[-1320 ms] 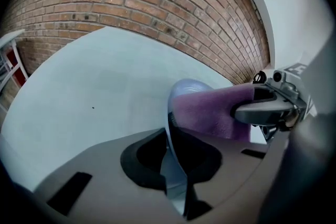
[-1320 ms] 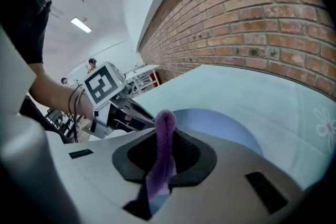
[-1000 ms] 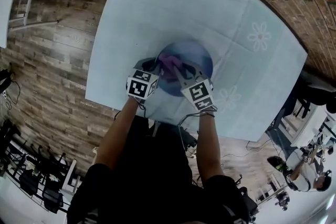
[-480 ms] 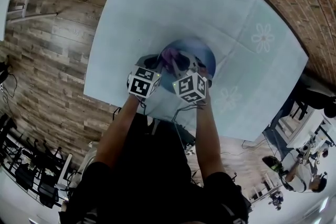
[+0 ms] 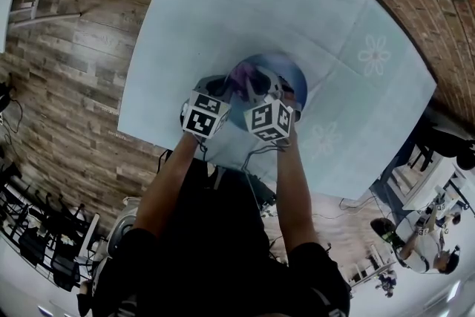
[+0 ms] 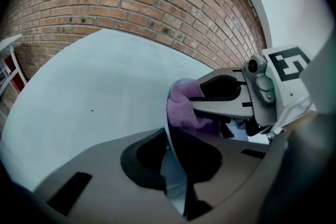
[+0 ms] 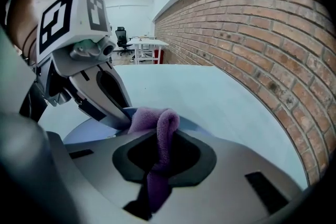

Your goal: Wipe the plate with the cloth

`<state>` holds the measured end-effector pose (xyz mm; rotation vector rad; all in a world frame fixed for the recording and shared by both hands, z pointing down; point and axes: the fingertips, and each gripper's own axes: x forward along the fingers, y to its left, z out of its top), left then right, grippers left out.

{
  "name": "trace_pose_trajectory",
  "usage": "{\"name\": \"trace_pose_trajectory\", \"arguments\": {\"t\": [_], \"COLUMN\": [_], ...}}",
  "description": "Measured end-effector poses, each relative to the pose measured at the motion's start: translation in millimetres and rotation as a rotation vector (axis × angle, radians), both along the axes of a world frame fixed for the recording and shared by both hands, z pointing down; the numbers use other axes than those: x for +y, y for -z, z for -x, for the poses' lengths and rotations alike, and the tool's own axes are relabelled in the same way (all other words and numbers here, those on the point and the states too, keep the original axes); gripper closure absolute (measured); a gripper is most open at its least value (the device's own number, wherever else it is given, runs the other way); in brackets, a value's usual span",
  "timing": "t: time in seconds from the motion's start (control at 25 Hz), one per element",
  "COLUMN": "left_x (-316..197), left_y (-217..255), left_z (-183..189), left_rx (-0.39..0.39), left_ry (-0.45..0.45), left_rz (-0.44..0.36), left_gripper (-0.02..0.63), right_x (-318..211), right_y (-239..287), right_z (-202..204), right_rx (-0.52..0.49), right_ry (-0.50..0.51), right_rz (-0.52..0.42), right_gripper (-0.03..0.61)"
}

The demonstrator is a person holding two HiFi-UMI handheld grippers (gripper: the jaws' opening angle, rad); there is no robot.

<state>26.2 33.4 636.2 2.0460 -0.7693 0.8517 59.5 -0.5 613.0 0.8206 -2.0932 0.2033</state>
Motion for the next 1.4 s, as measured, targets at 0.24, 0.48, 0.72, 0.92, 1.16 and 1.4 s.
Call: {"name": "trace_pose_trajectory", "arguments": {"t": [0.24, 0.48, 0.72, 0.92, 1.16, 1.4], "left_x": [-1.0, -0.9, -0.6, -1.2, -0.5, -0.6], "left_y": [1.4, 0.4, 1.4, 0.1, -0.1, 1.2], "left_z": [0.7, -0.3, 1.8, 1.2, 2.3, 4.2], "left_rx": [0.017, 0.024, 0.025, 0.028, 0.029, 0.035], "left_ry": [0.009, 0.014, 0.025, 0.035, 0.041, 0.048], "left_rz": [0.0, 0.004, 0.013, 0.016, 0.015, 0.018], "left_gripper": [0.555, 0.555, 0.555, 0.555, 0.555, 0.555], "right_x": [-11.1, -18.2, -24.7, -29.3, -29.2, -26.2], "right_y": [-1.2, -3.4, -3.6, -4.6, -4.8, -4.1], "right_z": [-6.8, -16.3, -29.1, -45.8, -62.1, -84.2], "right_rx": [0.036, 0.064, 0.106, 0.159, 0.208, 0.276], "right_ry": [-0.039, -0.077, -0.11, -0.14, -0.173, -0.199], "right_rz": [-0.029, -0.048, -0.069, -0.085, -0.096, -0.098], "right_gripper": [0.509, 0.509, 0.509, 0.509, 0.509, 0.509]}}
